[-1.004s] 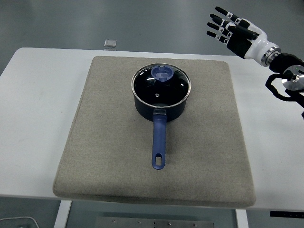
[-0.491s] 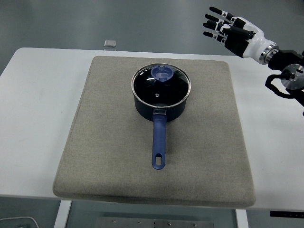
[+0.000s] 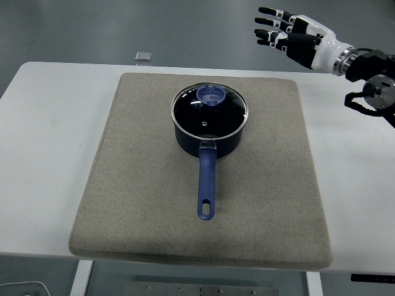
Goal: Lift the pot lid and place it to the right of the pot.
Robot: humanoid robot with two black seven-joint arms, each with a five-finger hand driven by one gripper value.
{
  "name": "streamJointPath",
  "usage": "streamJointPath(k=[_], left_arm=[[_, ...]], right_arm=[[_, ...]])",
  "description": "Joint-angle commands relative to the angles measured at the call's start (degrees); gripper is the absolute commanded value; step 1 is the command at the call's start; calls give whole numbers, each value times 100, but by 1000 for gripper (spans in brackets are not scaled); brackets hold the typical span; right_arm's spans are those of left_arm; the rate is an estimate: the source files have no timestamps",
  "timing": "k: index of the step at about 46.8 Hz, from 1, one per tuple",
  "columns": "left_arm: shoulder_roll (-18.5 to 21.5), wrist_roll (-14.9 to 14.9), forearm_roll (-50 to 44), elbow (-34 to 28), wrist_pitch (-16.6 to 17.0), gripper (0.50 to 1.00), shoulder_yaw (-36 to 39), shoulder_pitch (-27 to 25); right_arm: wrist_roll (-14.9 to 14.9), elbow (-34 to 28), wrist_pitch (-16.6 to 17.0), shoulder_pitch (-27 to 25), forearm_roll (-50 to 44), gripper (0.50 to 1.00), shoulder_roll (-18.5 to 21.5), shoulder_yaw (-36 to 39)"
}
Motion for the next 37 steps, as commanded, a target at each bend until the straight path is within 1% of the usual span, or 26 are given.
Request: streamJointPath(k=[1,14,17,23,29,33,37], left_arm=[[0,0,-1,0,-3,1000,-3,-1],[0,0,-1,0,-3,1000,-3,-1],[0,0,-1,0,-3,1000,6,-1],[0,0,-1,0,-3,1000,6,-1],[0,0,-1,0,-3,1000,-3,-1],[0,0,-1,0,6,1000,-3,-1],[0,0,-1,0,6,1000,-3,-1]], right_arm=[[0,6,-17,101,-166,901,22,-17],[-9,111,-88,356,-782,901,84,-52],[0,217,-114,427,-896,901,84,-245],[0,445,-290,655,-940,901,84,-719],[0,797,-404,936,-966,901,66,-1211],[8,1017,-518,1156,-1212,901,75,-1545],[8,1149,-624,1297,-1572,901,75,-1669]])
